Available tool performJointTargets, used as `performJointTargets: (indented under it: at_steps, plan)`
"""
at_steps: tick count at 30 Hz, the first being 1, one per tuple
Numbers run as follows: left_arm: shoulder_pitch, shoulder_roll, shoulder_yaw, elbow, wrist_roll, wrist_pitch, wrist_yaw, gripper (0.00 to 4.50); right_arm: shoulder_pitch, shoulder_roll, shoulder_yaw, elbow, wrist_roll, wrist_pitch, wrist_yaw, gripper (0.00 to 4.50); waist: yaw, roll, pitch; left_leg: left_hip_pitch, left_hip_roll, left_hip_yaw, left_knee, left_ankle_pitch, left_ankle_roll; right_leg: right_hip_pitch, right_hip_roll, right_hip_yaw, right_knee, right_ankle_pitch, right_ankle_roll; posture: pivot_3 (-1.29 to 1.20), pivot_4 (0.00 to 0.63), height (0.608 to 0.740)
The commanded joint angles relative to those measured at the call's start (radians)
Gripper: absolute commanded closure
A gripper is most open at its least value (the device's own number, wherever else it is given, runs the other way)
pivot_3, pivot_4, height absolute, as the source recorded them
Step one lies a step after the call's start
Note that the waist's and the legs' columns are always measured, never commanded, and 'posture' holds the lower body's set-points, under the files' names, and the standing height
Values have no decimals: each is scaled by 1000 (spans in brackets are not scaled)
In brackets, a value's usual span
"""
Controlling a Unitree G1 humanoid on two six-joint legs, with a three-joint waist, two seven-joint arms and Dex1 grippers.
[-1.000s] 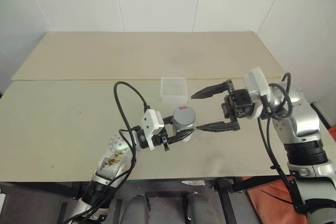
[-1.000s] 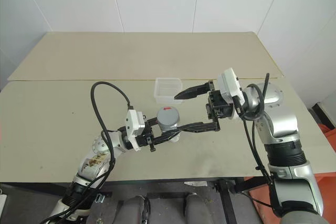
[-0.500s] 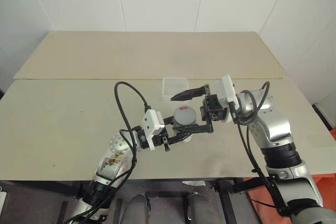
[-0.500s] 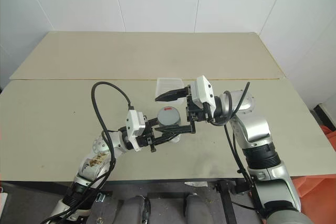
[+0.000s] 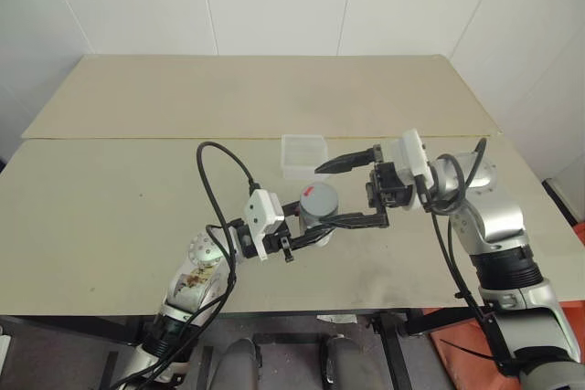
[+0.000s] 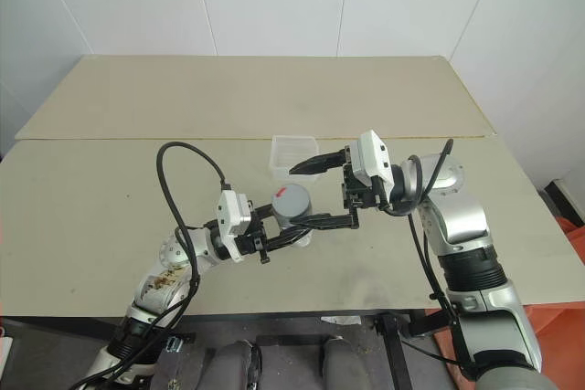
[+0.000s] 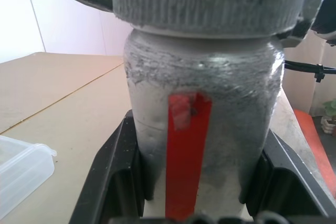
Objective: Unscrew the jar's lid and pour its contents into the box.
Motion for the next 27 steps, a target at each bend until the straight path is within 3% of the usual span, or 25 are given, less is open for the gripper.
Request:
performJointTargets:
  at_steps: [1,13,18,27]
  plan:
    - [-6,-5,-14,-25,-15,-15,-17,2562,6,-29,-60,12,4,-26,-2,43,0,0,0,0,0,0,0,0,0,0,0,0,0,0,0,0,150,740]
    - [-5,-2,-13,-22,-13,-18,-22,2562,16,-54,-73,27,9,-28,39,43,0,0,0,0,0,0,0,0,0,0,0,0,0,0,0,0,150,740]
    - [1,-5,-16,-25,-9,-20,-16,2562,55,-126,-74,-67,73,51,114,43,4,0,0,0,0,0,0,0,0,0,0,0,-1,0,0,0,150,740]
    - [-2,-11,-26,-15,4,-33,-15,2562,58,-63,-44,-225,69,165,-66,43,-1,0,0,1,0,0,0,0,0,0,0,0,1,-3,5,0,150,740]
